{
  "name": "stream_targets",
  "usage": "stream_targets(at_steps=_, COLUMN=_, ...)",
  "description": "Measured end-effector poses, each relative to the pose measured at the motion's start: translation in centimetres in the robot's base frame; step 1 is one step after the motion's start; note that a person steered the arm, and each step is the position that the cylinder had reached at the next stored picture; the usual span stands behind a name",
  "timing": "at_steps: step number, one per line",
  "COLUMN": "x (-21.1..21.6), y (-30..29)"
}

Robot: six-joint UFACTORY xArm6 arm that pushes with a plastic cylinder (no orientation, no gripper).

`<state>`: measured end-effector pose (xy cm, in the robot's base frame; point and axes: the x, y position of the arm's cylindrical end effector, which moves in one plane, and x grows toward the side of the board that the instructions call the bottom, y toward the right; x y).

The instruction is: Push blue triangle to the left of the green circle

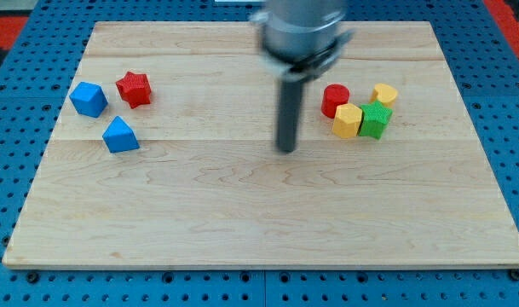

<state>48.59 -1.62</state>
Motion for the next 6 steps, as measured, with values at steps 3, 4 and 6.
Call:
stream_targets(at_steps=3, x=2.3, y=-22.0)
stream_targets(at_steps=4, x=-2.8, y=-21.2)
stream_targets(at_steps=6, x=-5.8, y=-15.1)
